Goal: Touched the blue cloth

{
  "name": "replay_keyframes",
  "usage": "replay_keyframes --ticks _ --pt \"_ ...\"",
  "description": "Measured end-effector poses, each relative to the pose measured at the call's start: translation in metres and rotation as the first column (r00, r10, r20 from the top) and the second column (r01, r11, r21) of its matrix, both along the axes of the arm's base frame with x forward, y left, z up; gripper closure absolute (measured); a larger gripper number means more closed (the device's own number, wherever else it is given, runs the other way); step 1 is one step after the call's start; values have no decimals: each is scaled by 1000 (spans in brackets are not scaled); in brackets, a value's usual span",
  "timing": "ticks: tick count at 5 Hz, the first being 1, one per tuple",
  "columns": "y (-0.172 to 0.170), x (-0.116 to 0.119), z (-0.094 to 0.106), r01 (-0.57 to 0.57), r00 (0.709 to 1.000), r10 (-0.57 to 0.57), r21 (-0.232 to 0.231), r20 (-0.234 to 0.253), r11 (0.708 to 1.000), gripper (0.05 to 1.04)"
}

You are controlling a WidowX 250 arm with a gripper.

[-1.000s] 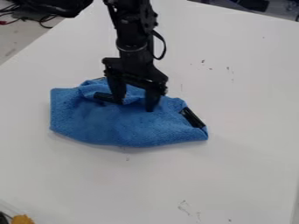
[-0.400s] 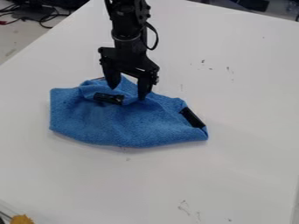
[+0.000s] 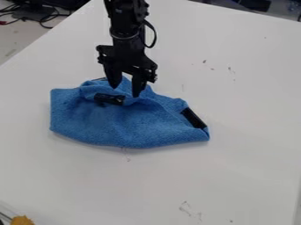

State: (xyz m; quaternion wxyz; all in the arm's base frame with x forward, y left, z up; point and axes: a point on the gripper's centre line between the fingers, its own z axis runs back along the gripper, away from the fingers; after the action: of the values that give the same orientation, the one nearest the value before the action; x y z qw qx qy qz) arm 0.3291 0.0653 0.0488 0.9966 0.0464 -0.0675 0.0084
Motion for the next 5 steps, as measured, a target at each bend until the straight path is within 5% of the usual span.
replay_keyframes --ticks 1,3,5 --pt "-2 -9 -3 -31 999 31 -9 -41 999 106" --pt "-6 -15 11 -52 998 52 10 -40 999 82" --pt "-5 -13 -1 -53 998 52 -33 -46 998 82"
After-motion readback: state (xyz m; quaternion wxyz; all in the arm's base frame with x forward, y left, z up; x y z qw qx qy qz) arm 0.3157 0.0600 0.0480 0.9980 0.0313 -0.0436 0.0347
